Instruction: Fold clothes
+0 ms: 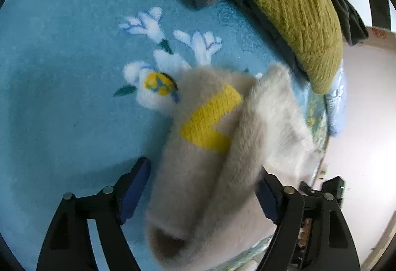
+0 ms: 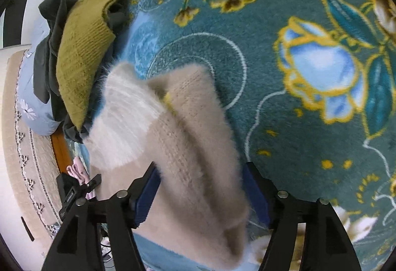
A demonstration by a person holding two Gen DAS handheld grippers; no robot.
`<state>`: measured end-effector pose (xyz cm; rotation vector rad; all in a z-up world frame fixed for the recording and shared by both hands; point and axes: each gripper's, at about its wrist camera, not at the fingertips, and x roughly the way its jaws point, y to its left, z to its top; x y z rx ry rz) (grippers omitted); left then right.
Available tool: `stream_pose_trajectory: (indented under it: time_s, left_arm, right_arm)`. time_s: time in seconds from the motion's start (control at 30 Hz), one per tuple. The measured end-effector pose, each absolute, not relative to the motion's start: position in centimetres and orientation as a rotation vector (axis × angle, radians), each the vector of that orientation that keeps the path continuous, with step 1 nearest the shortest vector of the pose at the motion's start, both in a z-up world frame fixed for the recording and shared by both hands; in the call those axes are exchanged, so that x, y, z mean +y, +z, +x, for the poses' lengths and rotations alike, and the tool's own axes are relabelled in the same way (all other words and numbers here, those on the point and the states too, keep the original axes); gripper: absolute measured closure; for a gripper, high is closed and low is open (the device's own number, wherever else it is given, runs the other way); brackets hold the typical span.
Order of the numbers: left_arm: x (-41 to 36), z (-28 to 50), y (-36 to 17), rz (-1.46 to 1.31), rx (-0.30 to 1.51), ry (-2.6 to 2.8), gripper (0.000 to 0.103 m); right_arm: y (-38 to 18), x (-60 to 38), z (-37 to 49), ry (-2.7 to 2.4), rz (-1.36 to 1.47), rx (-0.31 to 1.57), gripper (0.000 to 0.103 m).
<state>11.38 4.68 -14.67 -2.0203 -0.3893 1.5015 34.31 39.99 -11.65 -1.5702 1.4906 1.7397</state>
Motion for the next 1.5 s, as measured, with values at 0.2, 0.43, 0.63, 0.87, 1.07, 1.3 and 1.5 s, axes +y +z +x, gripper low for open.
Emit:
stream_pose_trajectory:
  time_s: [0.2,0.43,0.63,0.87,1.07,1.3,1.5]
  left_arm:
    - [5.6,10.8,-13.9,-1.937,-0.34,1.466,0.021]
    - [6.6,10.5,-14.5,-1.924,-0.311,1.42,0.021]
    - [6.2,10.1,-14.6,-1.926,-0.309,1.381,0.023]
    - [5.6,10.4,-14.1,-1.948,-0.338,1.438,0.029]
    - [5.5,10.6,-13.6,-1.997,-0.347,1.456,0.036]
    - [5.6,11.2,-11.4,-2.026,-0.29,1.508,0.054]
    - [6.1,11.9,-7.3,-1.976,-0.225,1.544,0.068]
  right_arm:
    - [-12.6,40.3,34.0,1.746,-1.559,1.561,0.023]
    - [-12.9,40.3,34.4,1.772,-1.551,1.646,0.022]
    - [-13.6,40.6,35.2,1.756,-1.516,1.702,0.022]
    - [-13.0,40.3,36.1,1.742,-1.464,1.734,0.024]
    - [-13.0,40.1,35.9,1.698,-1.443,1.706,0.027]
    - [-11.9,39.8,36.1,1.646,-1.406,1.675,0.039]
    - [-9.0,38.9,36.5,1.652,-1.377,1.667,0.061]
